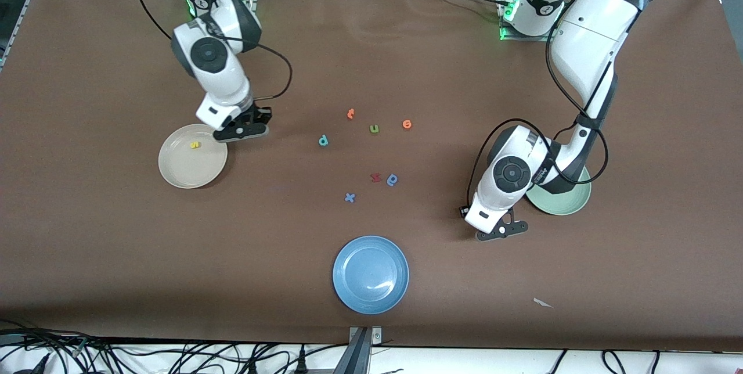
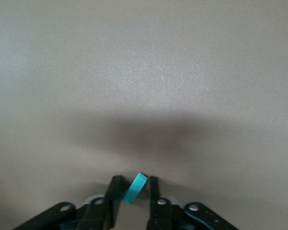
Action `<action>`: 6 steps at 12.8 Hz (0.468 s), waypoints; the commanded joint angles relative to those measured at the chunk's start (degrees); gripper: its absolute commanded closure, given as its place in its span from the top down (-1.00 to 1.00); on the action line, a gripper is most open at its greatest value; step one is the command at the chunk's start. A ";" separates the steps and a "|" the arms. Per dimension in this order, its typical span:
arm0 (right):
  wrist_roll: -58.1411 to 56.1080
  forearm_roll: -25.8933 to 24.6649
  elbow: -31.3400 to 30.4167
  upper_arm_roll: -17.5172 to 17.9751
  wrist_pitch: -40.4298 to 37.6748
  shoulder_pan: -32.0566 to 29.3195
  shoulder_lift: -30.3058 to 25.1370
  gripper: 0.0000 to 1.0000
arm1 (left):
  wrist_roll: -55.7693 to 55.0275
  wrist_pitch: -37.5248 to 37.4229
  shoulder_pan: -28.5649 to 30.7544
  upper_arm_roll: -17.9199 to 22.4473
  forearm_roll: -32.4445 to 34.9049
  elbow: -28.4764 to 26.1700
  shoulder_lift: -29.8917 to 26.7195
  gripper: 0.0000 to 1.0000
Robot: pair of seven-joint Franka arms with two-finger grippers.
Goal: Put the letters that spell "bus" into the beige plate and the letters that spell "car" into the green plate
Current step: 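Drop the u into the cream plate while the left gripper drops the bar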
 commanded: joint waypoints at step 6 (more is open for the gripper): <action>-19.56 -0.05 -0.96 -0.23 0.59 -12.86 1.16 0.22 | -1.11 -1.06 0.46 0.53 0.29 2.74 0.61 -1.00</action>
